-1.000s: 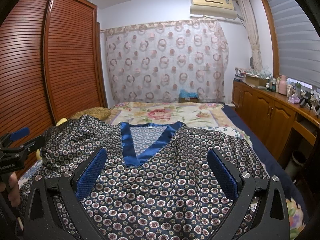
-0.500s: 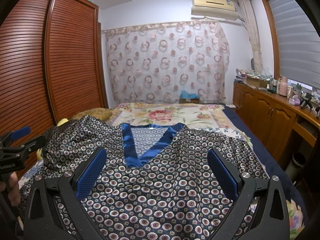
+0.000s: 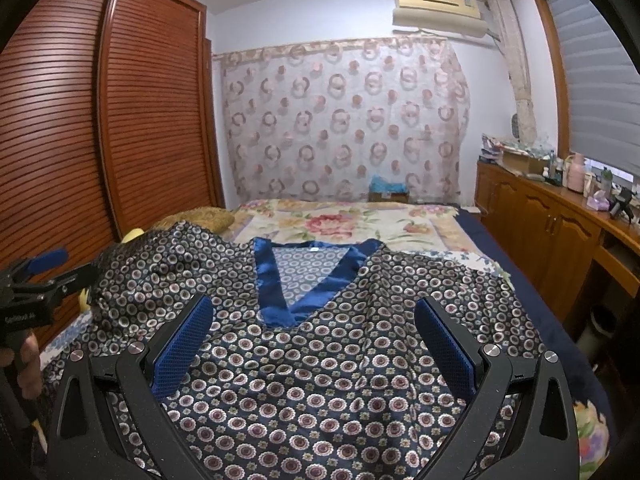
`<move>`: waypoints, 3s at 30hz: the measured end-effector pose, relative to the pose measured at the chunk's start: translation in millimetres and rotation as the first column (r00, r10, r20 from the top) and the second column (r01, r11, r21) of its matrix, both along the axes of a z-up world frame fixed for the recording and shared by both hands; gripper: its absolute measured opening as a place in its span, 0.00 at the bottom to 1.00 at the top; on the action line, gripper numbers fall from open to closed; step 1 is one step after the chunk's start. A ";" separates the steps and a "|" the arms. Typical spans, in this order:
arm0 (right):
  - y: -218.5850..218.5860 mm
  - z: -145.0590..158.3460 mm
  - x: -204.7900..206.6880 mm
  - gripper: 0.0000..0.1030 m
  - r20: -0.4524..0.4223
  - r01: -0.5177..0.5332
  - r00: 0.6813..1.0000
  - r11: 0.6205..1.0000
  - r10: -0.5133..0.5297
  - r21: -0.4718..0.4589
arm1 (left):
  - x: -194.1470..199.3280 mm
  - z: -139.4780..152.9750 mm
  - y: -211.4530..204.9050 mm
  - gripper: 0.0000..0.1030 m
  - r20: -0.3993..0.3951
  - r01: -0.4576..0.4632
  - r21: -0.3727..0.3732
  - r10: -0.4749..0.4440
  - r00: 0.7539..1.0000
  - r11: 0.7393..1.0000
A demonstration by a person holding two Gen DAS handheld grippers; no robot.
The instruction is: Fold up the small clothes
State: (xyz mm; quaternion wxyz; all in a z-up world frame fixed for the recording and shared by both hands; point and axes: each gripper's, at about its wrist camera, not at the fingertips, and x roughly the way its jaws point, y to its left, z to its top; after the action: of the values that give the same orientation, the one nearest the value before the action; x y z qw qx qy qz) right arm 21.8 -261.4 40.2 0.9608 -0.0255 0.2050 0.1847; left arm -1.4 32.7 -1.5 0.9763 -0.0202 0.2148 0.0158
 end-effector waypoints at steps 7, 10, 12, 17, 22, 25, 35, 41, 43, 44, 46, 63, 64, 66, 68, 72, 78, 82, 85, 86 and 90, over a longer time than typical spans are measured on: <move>17.9 -4.2 4.5 1.00 -0.011 -0.062 0.998 0.998 0.061 -0.016 | 4.5 -13.0 30.1 1.00 -0.052 0.000 0.027 0.001 0.999 1.000; 29.0 -6.8 7.5 1.00 -0.021 -0.098 0.995 0.995 0.098 -0.029 | 4.9 -21.6 47.2 1.00 -0.078 0.000 0.031 0.002 0.997 1.000; 35.4 -8.9 9.9 1.00 -0.030 -0.120 0.992 0.992 0.119 -0.035 | 6.3 -26.4 60.8 1.00 -0.097 -0.014 0.038 0.018 0.995 0.999; 55.2 -18.5 12.3 1.00 -0.050 -0.169 0.985 0.983 0.166 -0.066 | 5.9 -39.3 99.5 0.97 -0.144 -0.031 0.014 0.032 0.989 0.999; 68.9 -27.5 15.0 1.00 -0.081 -0.210 0.976 0.973 0.202 -0.095 | 8.5 -53.5 130.7 0.95 -0.207 -0.074 0.020 0.077 0.975 0.997; 74.1 -30.2 16.4 1.00 -0.091 -0.226 0.972 0.969 0.217 -0.105 | 11.9 -62.5 139.6 0.95 -0.246 -0.065 0.004 0.064 0.967 0.998; 86.7 -38.8 20.8 1.00 -0.122 -0.259 0.962 0.958 0.244 -0.125 | 52.8 -90.3 149.8 0.72 -0.401 -0.030 0.021 0.035 0.916 0.999; 83.3 -43.3 20.4 1.00 -0.134 -0.257 0.961 0.959 0.240 -0.123 | 52.0 -91.9 159.4 0.19 -0.397 -0.044 0.018 0.047 0.916 0.999; 81.4 -45.0 22.4 1.00 -0.141 -0.251 0.962 0.960 0.234 -0.119 | 48.8 -85.7 161.9 0.04 -0.374 -0.049 0.009 0.049 0.926 0.999; 80.1 -45.7 23.2 1.00 -0.145 -0.249 0.962 0.961 0.232 -0.117 | 44.9 -79.2 163.6 0.03 -0.342 -0.046 -0.007 0.041 0.939 0.999; 77.0 -46.8 24.1 1.00 -0.147 -0.243 0.963 0.963 0.226 -0.113 | 43.3 -66.3 165.2 0.01 -0.297 -0.049 -0.011 0.044 0.954 0.999; 43.3 -41.5 30.6 1.00 -0.139 -0.177 0.977 0.981 0.165 -0.076 | 59.0 16.1 63.0 0.03 -0.144 0.212 0.017 -0.208 0.968 0.977; 41.9 -41.5 30.7 1.00 -0.140 -0.174 0.977 0.982 0.162 -0.076 | 56.1 14.1 59.9 0.05 -0.146 0.217 0.013 -0.213 0.966 0.976; 41.0 -41.1 30.9 1.00 -0.142 -0.171 0.977 0.982 0.159 -0.076 | 50.4 9.5 55.0 0.08 -0.155 0.229 0.002 -0.226 0.962 0.973; 41.1 -40.6 31.3 1.00 -0.144 -0.171 0.977 0.982 0.159 -0.078 | 43.4 4.1 55.4 0.13 -0.165 0.234 -0.015 -0.234 0.958 0.972; 45.0 -39.1 31.6 1.00 -0.140 -0.178 0.976 0.980 0.165 -0.089 | 30.4 0.6 57.0 0.25 -0.165 0.230 -0.037 -0.233 0.958 0.973; 57.4 -34.2 41.3 1.00 -0.146 -0.215 0.969 0.971 0.198 -0.105 | 16.9 -9.2 58.0 0.50 -0.171 0.236 -0.059 -0.243 0.955 0.970; 76.8 -23.0 50.4 1.00 -0.137 -0.255 0.961 0.960 0.239 -0.115 | 7.3 -18.0 65.5 0.53 -0.179 0.215 -0.075 -0.225 0.958 0.974; 94.1 -13.2 56.8 1.00 -0.134 -0.297 0.950 0.948 0.282 -0.115 | 3.5 -22.2 73.3 0.53 -0.178 0.188 -0.089 -0.202 0.963 0.978; 100.3 -10.7 57.9 1.00 -0.136 -0.315 0.944 0.942 0.300 -0.112 | 0.9 -22.2 78.8 0.53 -0.174 0.168 -0.090 -0.182 0.968 0.982; 131.2 -4.9 67.1 0.97 -0.154 -0.396 0.912 0.912 0.379 -0.102 | -5.7 -20.0 95.8 0.53 -0.152 0.118 -0.095 -0.131 0.980 0.989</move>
State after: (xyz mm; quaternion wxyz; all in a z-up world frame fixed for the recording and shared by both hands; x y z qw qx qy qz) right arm 88.9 -130.2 35.3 0.8856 -0.1165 0.2702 0.3593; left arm -7.1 128.5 -21.5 0.9535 -0.0470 0.2929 -0.0530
